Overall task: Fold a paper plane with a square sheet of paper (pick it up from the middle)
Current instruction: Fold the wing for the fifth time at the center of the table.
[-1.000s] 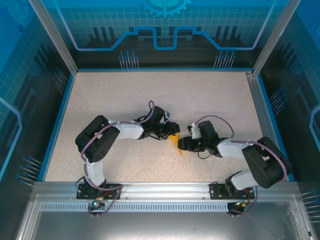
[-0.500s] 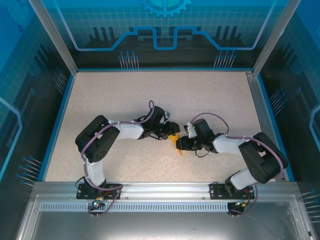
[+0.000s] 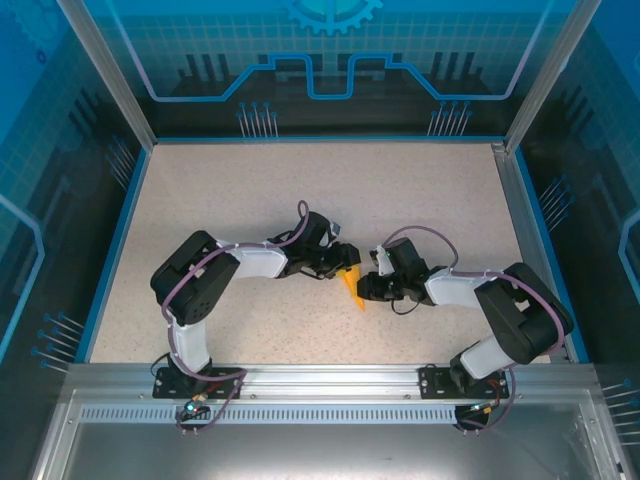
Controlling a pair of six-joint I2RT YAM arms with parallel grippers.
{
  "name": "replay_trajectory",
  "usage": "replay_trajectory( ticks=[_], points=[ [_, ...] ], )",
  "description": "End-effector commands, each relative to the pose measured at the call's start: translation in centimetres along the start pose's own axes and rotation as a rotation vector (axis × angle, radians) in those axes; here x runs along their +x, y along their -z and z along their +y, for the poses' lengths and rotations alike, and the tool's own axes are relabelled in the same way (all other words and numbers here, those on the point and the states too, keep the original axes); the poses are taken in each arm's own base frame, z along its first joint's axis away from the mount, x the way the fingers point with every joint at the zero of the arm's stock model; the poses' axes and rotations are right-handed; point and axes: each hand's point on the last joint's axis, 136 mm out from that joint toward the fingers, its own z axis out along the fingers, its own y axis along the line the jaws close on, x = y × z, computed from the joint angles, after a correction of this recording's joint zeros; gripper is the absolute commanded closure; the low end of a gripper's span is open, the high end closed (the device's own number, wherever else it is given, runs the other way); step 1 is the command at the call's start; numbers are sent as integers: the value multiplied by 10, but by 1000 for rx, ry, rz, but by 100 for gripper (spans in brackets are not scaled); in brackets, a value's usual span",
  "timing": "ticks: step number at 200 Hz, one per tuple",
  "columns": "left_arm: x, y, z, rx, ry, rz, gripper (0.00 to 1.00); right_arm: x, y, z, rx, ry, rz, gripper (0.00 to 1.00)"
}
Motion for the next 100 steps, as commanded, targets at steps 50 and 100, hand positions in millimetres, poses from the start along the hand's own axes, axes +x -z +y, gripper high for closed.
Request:
replay_trajectory(
  ticks=[50, 100],
  points=[
    [0, 26, -40, 92, -100, -31, 47, 17, -9, -9, 26, -31, 74, 82],
    [-6, 18, -42, 95, -92, -32, 46, 19, -10, -12, 37, -43, 83, 82]
  ],
)
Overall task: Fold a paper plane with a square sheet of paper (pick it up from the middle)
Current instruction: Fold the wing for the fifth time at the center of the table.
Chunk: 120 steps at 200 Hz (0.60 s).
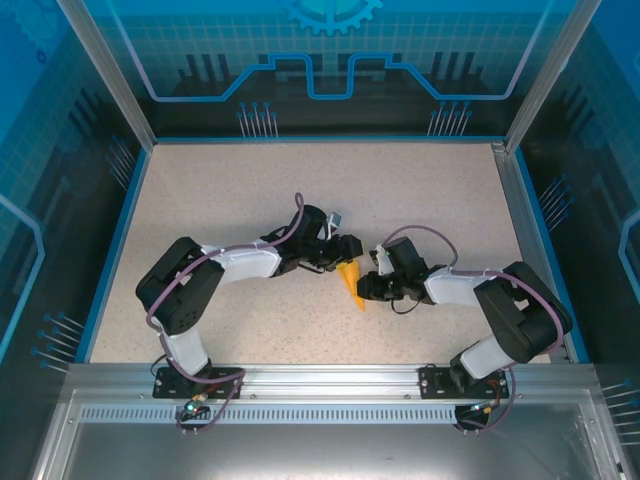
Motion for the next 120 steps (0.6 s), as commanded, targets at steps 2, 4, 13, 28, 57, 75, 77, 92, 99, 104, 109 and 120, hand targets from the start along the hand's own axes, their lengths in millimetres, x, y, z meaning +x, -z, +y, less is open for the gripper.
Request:
replay_trajectory(
  ticks=[2, 4, 13, 28, 57, 75, 77, 92, 99, 104, 109, 120],
  points=[
    [-1, -7, -6, 22, -24, 8, 46, 18, -10, -12, 33, -36, 71, 82],
    [-2, -8, -7, 23, -25, 7, 46, 17, -10, -11, 32, -36, 70, 82],
    [-2, -11, -7, 26, -20, 9, 46, 18, -10, -12, 34, -35, 73, 82],
    [-3, -17, -9, 40, -20, 18, 46, 19, -9, -12, 36, -36, 74, 81],
    [-1, -25, -13, 45, -24, 38, 45, 20, -10, -13, 38, -33, 76, 81],
    [0, -28, -1, 5, -5, 30, 45, 20, -10, -13, 41, -34, 75, 81],
    [0, -28, 0, 1, -3, 28, 45, 20, -10, -13, 41, -35, 74, 81],
    [1, -29, 10, -30, 11, 23, 45, 20, -10, -13, 41, -36, 74, 81],
    [1, -29, 14, -45, 15, 20, 45, 20, -10, -13, 40, -35, 74, 81],
    [1, -29, 19, -60, 21, 16, 46, 20, -10, -13, 40, -37, 74, 81],
    [1, -29, 23, -74, 24, 11, 45, 20, -10, -13, 40, -36, 72, 80],
    [2, -30, 33, -109, 30, 8, 46, 20, -10, -13, 39, -37, 72, 80]
  ],
)
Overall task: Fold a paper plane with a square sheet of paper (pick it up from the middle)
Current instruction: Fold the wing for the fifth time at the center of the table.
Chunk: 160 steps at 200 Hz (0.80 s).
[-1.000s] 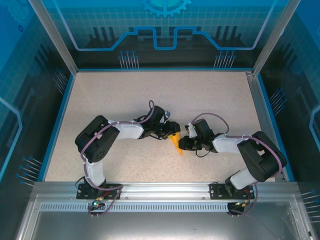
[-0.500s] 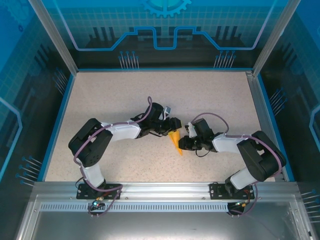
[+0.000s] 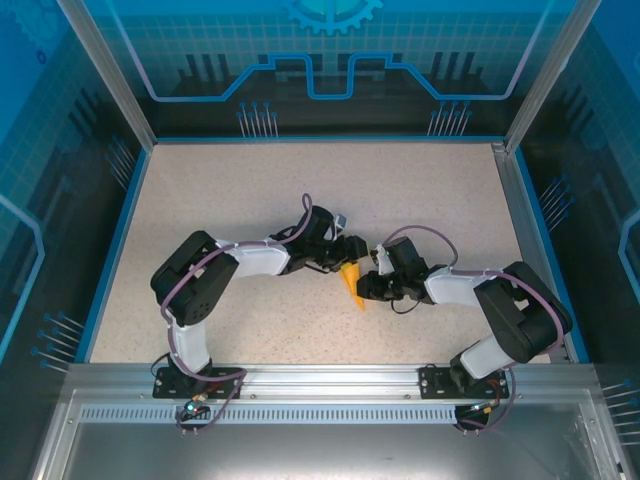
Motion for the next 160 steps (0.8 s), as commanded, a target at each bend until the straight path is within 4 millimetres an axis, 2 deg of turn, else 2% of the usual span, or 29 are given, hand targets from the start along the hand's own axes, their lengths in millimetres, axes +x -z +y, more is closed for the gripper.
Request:
replay_trajectory(
  ticks=[1, 37, 100, 160],
  points=[
    [5, -8, 23, -88, 19, -1, 46, 20, -10, -13, 37, -18, 73, 80],
    [9, -12, 42, -127, 38, -2, 47, 19, -8, -9, 22, -18, 71, 79],
    [8, -14, 50, -144, 18, -1, 47, 20, -7, -8, 21, -24, 68, 80],
    [16, -21, 61, -155, 12, 40, 48, 16, 0, 7, -30, -22, 53, 82]
  ],
)
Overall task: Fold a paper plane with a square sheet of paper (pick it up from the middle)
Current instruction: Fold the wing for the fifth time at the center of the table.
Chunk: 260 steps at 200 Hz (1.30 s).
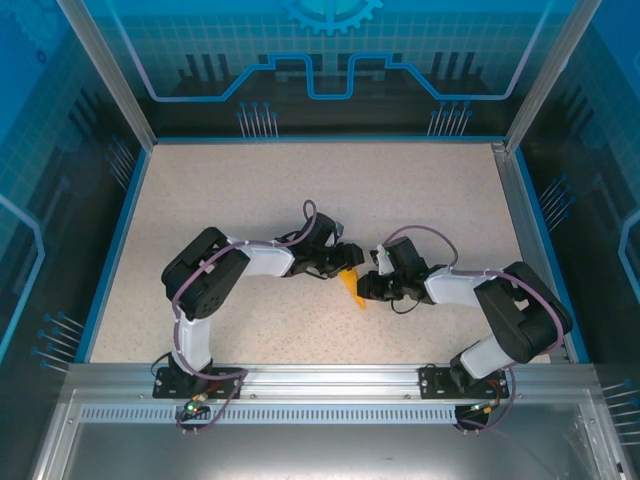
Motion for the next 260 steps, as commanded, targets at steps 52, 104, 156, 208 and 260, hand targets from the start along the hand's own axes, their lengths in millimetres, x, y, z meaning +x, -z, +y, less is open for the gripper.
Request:
replay_trajectory(
  ticks=[52, 104, 156, 208, 260],
  points=[
    [17, -7, 28, -61, -5, 51, 48, 8, 19, 22, -48, -3, 12, 79],
    [18, -7, 25, -51, -9, 59, 48, 13, 16, 18, -38, -30, 40, 81],
    [18, -8, 25, -47, -4, 63, 48, 21, 10, 18, -66, -40, 82, 86],
    [19, -8, 25, -46, 4, 66, 48, 33, 4, 10, -63, -70, 121, 87],
    [20, -8, 24, -43, 3, 71, 48, 43, 2, 2, -42, -97, 144, 91]
  ],
)
